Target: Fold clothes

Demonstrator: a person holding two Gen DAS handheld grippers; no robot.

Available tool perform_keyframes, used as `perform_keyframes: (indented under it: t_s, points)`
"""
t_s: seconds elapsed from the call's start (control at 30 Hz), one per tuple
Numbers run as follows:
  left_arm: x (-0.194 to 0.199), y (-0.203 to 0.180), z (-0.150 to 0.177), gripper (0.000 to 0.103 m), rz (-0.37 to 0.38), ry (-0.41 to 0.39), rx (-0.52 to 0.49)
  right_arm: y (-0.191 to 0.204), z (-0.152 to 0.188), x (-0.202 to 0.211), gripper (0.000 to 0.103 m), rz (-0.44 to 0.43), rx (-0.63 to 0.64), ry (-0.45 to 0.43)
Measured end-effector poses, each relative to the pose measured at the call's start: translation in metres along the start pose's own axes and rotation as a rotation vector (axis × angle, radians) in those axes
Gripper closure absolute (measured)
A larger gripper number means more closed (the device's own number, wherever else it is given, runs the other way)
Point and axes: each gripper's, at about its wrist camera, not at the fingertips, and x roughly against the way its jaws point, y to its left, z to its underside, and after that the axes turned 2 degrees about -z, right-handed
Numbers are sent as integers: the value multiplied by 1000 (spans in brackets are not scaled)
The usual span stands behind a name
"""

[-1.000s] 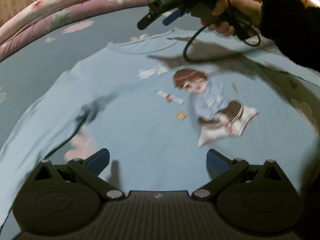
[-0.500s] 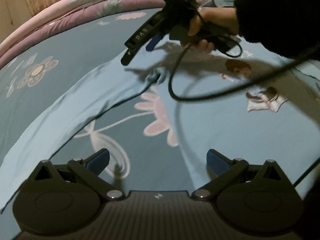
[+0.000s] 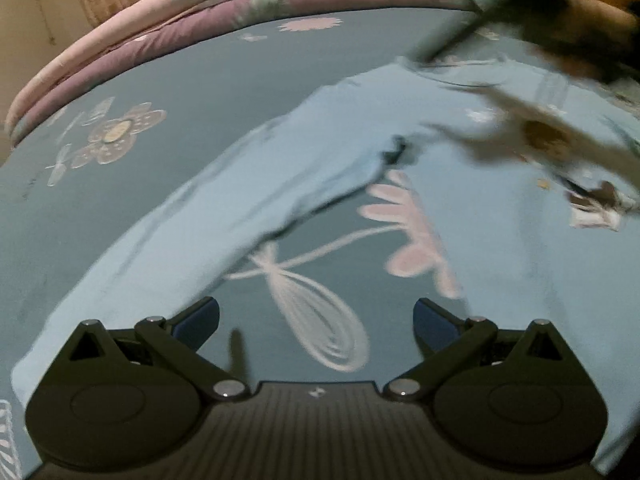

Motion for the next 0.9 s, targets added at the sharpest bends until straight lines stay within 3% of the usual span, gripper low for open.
perform_keyframes:
  t_s: [0.13, 0.23, 0.43, 0.6, 0.77, 0.9]
  points:
    - [-7, 32, -14, 1, -42, -45, 63, -3, 60, 34, 0, 98, -71, 40]
    - [-21, 60, -24, 1, -27, -71, 190, -1, 96, 43, 0, 162, -128, 82]
    - [-54, 107, -22, 1, 102, -84, 504, -3, 119, 44, 0, 139, -322, 76]
    - [-49, 146, 7, 1, 136, -103, 686, 6, 115, 38, 0, 141, -295, 85]
    - [-32, 180, 38, 1, 58, -55, 760, 11, 117, 35, 0, 166, -274, 87]
    - [-22, 198, 47, 1, -158, 29, 802, 16, 120, 35, 0, 183, -255, 90]
